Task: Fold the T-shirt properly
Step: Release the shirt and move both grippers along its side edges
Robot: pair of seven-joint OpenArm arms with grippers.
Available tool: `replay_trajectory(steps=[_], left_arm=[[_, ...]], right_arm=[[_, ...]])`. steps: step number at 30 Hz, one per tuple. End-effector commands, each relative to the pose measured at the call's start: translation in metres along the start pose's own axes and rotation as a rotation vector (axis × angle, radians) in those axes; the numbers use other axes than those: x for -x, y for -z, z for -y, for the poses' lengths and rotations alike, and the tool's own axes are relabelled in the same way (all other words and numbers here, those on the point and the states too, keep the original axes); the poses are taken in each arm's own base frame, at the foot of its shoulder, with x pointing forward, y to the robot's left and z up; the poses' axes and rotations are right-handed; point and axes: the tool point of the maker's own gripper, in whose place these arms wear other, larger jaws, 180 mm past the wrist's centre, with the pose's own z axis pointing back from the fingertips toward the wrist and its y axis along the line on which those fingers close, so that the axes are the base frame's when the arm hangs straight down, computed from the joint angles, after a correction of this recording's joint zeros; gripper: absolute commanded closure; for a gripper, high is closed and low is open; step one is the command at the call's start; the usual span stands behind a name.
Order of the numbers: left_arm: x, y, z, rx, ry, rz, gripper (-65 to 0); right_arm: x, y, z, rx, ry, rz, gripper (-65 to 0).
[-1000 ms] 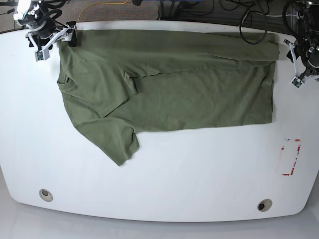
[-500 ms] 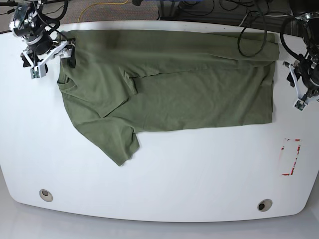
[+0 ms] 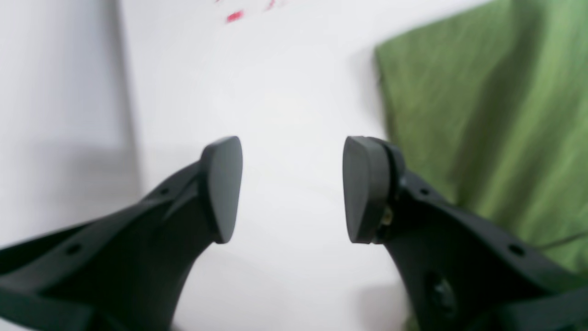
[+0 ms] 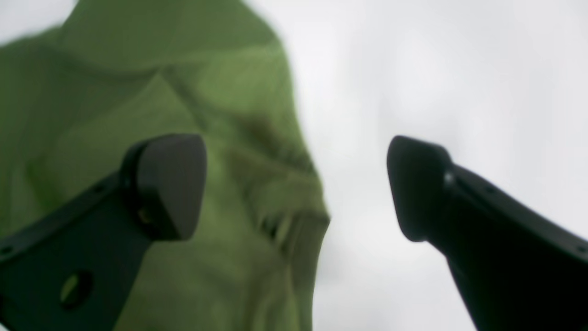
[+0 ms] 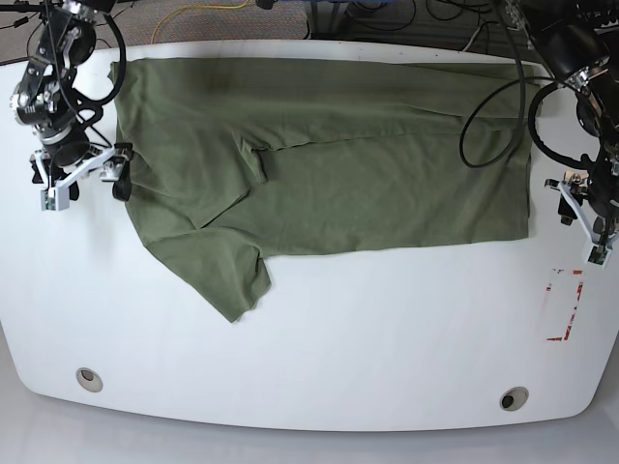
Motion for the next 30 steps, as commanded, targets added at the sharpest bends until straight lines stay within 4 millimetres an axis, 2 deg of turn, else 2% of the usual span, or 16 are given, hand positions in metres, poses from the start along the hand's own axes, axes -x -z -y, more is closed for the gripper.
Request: replay_trajectory(steps=[1, 6, 10, 16, 22, 27, 30], left_arm=[[-0.021, 0.004, -0.013, -0.006, -0.028, 0.042, -32.6], [-0.038, 0.021, -0.014, 0.042, -0.076, 0.065, -32.6], [-0.059, 0.033, -0.005, 0.088, -0.081, 0.143, -32.6], [-0.075, 0.038, 0.004, 0.114, -0.074, 0.228, -32.8], [-0.076, 0.039, 0.004, 0.109, -0.080, 0.226, -32.9], [-0.066, 0.041, 0.007, 0.114, -0.076, 0.204, -32.9], [-0.064, 0.042, 0.008, 0.115, -0.076, 0.199, -32.9]], right_arm=[[-0.030, 0.013, 0.009, -0.005, 0.031, 0.077, -59.3], [-0.041, 0.039, 0.022, -0.010, 0.122, 0.089, -59.3], [-0.051, 0.061, 0.020, -0.040, 0.147, 0.077, -59.1], [-0.052, 0.087, 0.011, -0.080, 0.177, 0.053, -59.1], [-0.041, 0.108, 0.006, -0.101, 0.212, 0.045, -59.1], [-0.023, 0.124, -0.003, -0.122, 0.216, 0.004, -59.1], [-0.024, 0.128, -0.006, -0.130, 0.212, 0.000, -59.1]])
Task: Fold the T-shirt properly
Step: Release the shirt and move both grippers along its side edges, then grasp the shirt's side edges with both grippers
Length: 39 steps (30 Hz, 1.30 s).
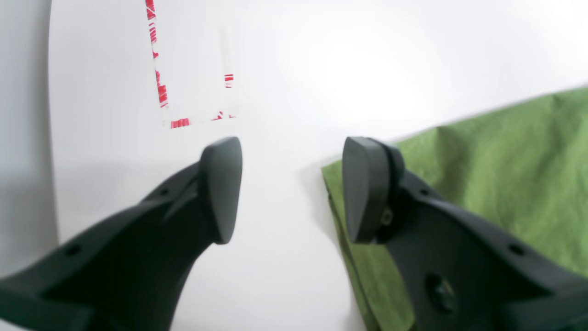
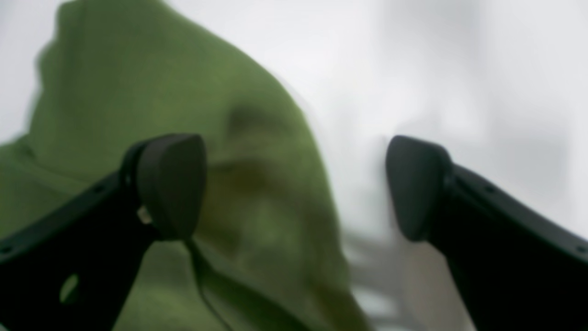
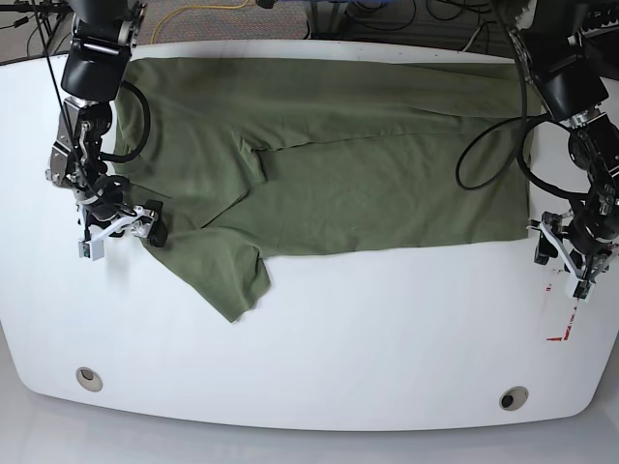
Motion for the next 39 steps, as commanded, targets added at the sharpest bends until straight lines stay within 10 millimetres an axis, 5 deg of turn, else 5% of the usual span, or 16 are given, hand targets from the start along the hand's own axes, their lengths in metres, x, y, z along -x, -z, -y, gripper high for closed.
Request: replay_trajectory(steps=[1, 9, 12, 26, 39], left_arm=[[-0.013, -0.006, -0.010, -0.023, 0.007, 0.040, -32.9], [-0.002, 0.002, -0.008, -0.002, -0.019, 0.010, -32.9], [0.008, 0.009, -0.006, 0.015, -0.042, -0.017, -32.9], [0.031, 0.028, 0.000, 0.066, -0.110, -0.066, -33.2], [0.044, 0.058, 0.011, 0.154, -0.161, -0.167, -33.3]], right_arm=[[-0.025, 0.000, 0.001, -0.005, -0.022, 0.039, -59.1], [-0.016, 0.007, -0.013, -0.029, -0.053, 0.003, -58.8], [-0.012, 0.010, -0.018, -0.040, -0.067, -0.012, -53.4], [-0.007, 0.015, -0.028, -0.058, -0.058, -0.015, -1.6], [-0.007, 0.015, -0.028, -0.059, -0.061, -0.016, -0.6]])
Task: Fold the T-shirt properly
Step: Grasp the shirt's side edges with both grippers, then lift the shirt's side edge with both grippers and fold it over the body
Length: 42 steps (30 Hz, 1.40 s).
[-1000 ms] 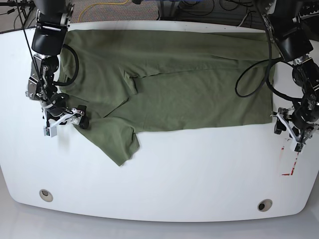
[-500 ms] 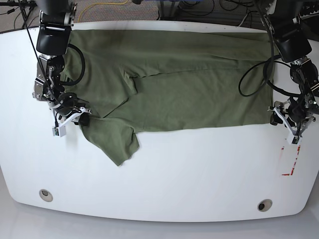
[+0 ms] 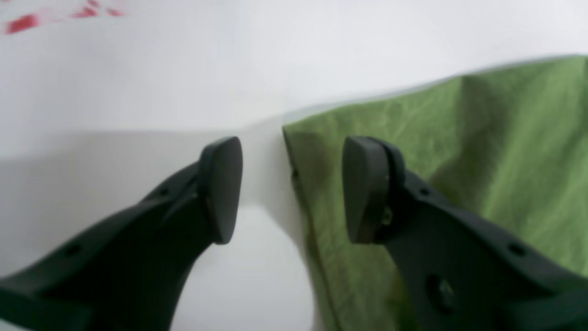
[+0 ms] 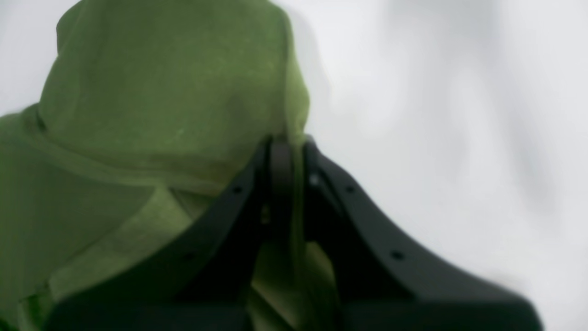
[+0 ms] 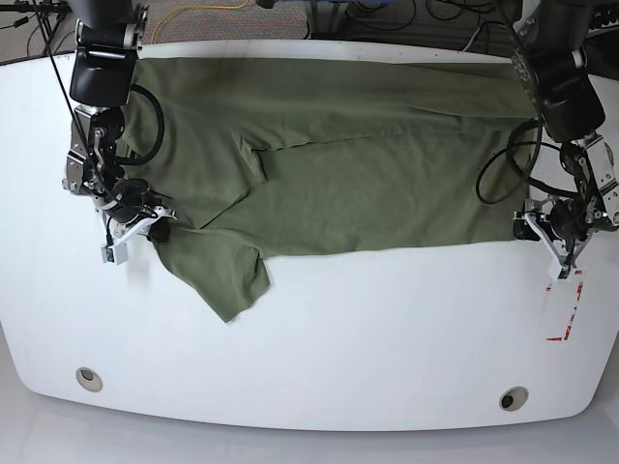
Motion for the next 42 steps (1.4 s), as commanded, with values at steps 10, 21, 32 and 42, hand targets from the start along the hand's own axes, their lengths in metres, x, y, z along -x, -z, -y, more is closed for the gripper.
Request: replay_trajectory(steps=[10, 21, 32, 42], left_arm=[[-0.011, 0.008, 0.011, 0.025, 0.071, -0.021, -38.9], [0.009, 0.019, 0.016, 0.054, 0.046, -0.080, -15.7], [-0.005, 0.012, 0.016, 0.042, 0.077, -0.044, 0.0], [-0.036, -0.008, 0.022, 0.001, 0.155, -0.002, 0.0]], right_arm=[[-0.024, -0.004, 0.000, -0.006, -0.016, 0.058, -0.6], [-0.025, -0.005, 0.001, -0.004, -0.019, 0.059, -0.6], [-0.041, -0.011, -0.007, -0.013, -0.058, 0.099, 0.0], [-0.064, -0.027, -0.013, -0.008, -0.133, 0.108, 0.0]])
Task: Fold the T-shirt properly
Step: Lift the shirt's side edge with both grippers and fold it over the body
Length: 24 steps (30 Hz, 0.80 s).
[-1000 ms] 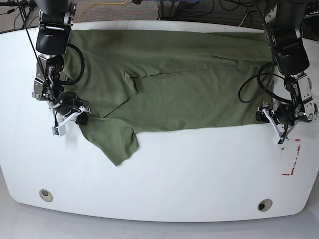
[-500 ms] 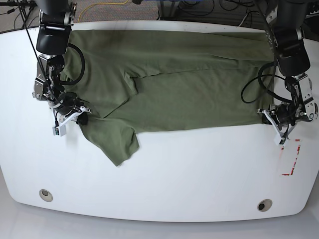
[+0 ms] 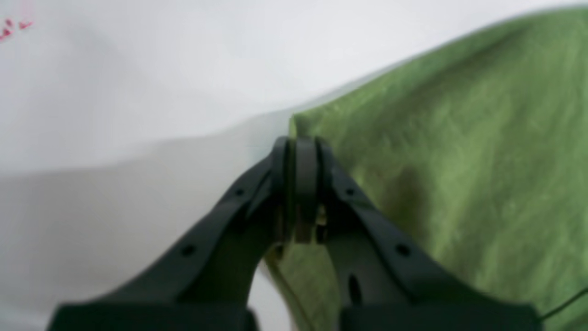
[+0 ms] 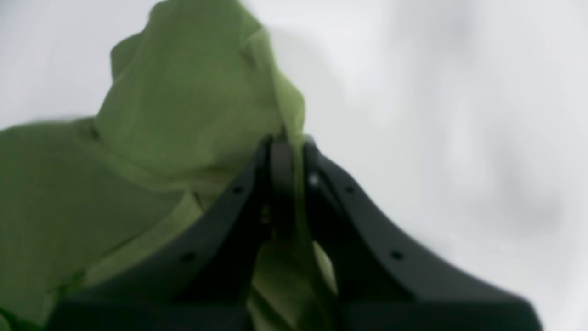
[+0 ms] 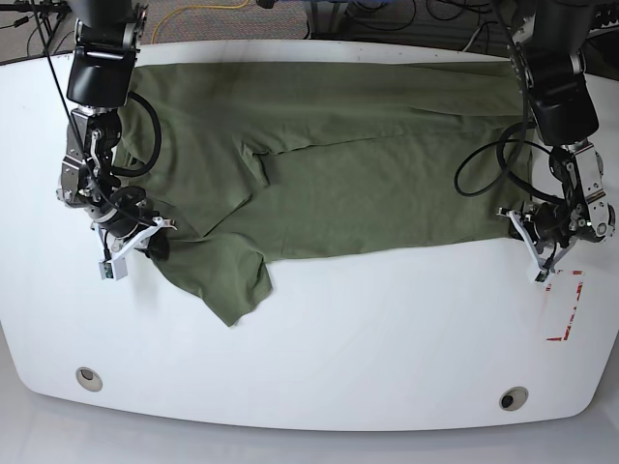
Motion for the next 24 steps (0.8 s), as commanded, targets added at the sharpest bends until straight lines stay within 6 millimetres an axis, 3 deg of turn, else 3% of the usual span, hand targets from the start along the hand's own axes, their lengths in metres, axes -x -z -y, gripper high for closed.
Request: replay_trajectory(steps=[1, 7, 18, 24], left_arm=[[-0.033, -0.023, -0.009, -0.049, 0.049, 0.070, 0.0], [-0.049, -0.044, -0.009, -0.094, 0.122, 0.097, 0.0], [-0.045, -0.072, -0.010, -0.180, 0.186, 0.057, 0.0], [-0.034, -0.084, -0.005, -0.222, 0.231, 0.036, 0.0]], right_arm=[[-0.034, -0.013, 0.005, 0.013, -0.054, 0.061, 0.0], [-0.048, -0.025, -0.008, 0.003, -0.121, 0.067, 0.0], [-0.047, -0.052, -0.038, -0.019, -0.246, 0.073, 0.0], [-0.041, -0.075, -0.030, 0.023, -0.236, 0.086, 0.0]])
